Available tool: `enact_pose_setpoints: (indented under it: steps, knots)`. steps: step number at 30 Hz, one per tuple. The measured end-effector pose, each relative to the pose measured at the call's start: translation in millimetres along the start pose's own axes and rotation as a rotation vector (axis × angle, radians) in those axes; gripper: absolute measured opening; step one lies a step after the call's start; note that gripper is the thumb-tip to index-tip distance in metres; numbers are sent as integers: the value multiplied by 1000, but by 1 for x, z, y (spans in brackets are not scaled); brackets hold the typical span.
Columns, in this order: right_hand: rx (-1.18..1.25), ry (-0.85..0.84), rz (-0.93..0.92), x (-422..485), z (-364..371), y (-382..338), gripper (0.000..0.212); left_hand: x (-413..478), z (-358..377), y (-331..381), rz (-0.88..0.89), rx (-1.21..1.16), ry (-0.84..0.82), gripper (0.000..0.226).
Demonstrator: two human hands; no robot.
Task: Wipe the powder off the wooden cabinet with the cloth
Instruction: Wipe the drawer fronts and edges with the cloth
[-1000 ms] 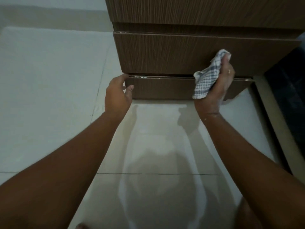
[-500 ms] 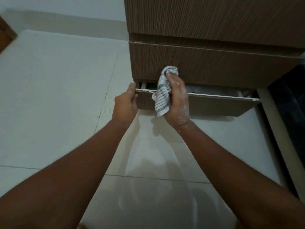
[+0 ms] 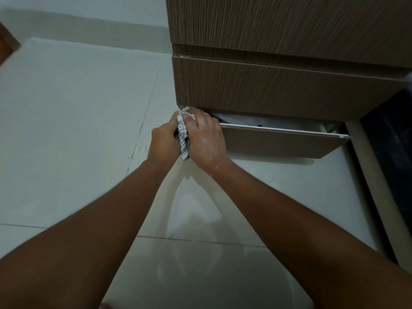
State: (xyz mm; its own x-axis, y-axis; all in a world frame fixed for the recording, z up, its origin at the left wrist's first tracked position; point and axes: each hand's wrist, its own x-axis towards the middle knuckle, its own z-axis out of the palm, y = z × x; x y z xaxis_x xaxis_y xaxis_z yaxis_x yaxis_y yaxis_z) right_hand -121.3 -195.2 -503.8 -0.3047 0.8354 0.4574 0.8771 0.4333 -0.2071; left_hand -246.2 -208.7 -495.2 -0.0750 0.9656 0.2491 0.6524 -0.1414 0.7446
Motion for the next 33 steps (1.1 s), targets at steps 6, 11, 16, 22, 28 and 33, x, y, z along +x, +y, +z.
enact_pose_setpoints:
  steps: [6,11,16,22,28,33]
  knots:
    - [-13,1,32,-18,-13,32,56,3,6,-3,159,145,-8,46]
    - [-59,-17,71,-36,-27,68,75,-6,13,0,146,188,41,51]
    - [-50,93,138,-54,-50,106,51,-1,18,-10,194,181,153,50]
    - [-104,155,227,-79,-75,168,47,1,21,-16,188,284,133,38]
    - [-131,238,355,-98,-95,215,39,1,23,-11,155,279,148,34]
    - [-136,343,478,-114,-114,253,33,4,28,-15,147,273,170,35]
